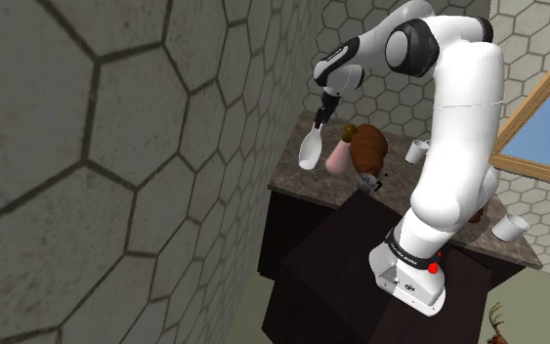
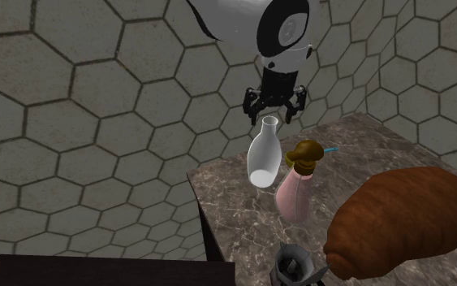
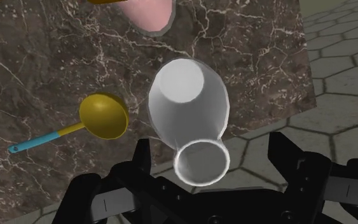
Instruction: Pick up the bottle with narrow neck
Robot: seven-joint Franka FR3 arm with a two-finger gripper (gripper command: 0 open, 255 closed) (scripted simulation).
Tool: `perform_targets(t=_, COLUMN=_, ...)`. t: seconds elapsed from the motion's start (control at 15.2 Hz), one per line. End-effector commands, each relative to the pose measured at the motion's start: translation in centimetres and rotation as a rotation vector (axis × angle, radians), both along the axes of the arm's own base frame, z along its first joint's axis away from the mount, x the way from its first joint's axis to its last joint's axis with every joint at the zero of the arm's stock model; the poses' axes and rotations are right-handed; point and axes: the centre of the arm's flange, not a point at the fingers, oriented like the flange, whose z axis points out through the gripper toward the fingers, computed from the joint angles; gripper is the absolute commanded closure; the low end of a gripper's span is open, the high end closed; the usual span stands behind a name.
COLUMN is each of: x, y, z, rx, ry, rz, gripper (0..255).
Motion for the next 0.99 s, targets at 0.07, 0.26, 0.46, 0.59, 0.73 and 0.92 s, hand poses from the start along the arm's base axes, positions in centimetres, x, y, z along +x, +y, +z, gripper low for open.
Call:
perform_targets(t=0.07, x=0.2, y=-0.5, z=-1.5, rx=-0.001, ry=-0.001, rz=0.001, gripper=0)
perform_targets(t=0.26, x=0.2, y=-0.5, z=-3.1, rx=-0.001, ry=-0.001, rz=0.001, gripper=0)
perform_targets(t=0.46, x=0.2, y=-0.5, z=-3.9, rx=-0.001, ry=-0.001, rz=0.001, gripper=0)
perform_targets(t=0.59, x=0.2, y=-0.5, z=-4.0, rx=-0.001, ry=-0.001, rz=0.001, gripper=255)
perform_targets(t=0.73, x=0.2, y=-0.5, z=-4.0, rx=-0.001, ry=-0.001, rz=0.001, gripper=255)
perform_targets(t=0.92, x=0.2, y=-0.5, z=-4.0, rx=-0.001, ry=-0.001, rz=0.001, gripper=255)
